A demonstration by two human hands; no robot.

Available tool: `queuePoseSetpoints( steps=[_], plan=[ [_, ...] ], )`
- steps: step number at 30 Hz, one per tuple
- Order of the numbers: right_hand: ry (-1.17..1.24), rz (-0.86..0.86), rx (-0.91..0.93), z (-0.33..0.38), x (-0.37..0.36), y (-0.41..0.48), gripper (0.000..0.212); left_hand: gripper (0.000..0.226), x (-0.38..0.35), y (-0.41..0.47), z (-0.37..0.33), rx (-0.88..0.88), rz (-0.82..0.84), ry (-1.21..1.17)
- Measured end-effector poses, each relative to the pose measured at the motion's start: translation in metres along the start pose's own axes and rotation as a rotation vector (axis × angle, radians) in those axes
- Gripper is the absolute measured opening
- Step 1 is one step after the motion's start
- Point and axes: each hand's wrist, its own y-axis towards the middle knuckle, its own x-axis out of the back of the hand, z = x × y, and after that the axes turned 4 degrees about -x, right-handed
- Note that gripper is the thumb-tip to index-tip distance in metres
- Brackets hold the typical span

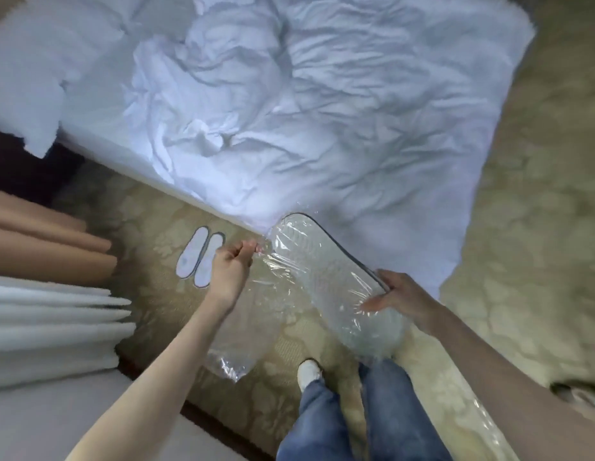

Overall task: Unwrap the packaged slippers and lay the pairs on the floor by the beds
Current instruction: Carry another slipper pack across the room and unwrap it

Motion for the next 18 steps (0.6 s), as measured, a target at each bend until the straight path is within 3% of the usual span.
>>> queuePoseSetpoints(
  steps=[4,9,18],
  plan=[
    [0.149,-0.169,-0.010,-0.055,0.062,-0.048,0.028,0.039,-0.094,-0.002,-0.035,-0.027,0.160,0.039],
    [0.416,-0.329,-0.083,-0.139,0.141,-0.110,0.046,0.033,-0.228,-0.022,-0.072,-0.023,0.391,0.142],
    [0.772,-0.812,-0.347,-0.303,0.242,-0.197,0.034,0.021,-0.474,-0.111,-0.078,-0.097,0.831,0.445]
  ],
)
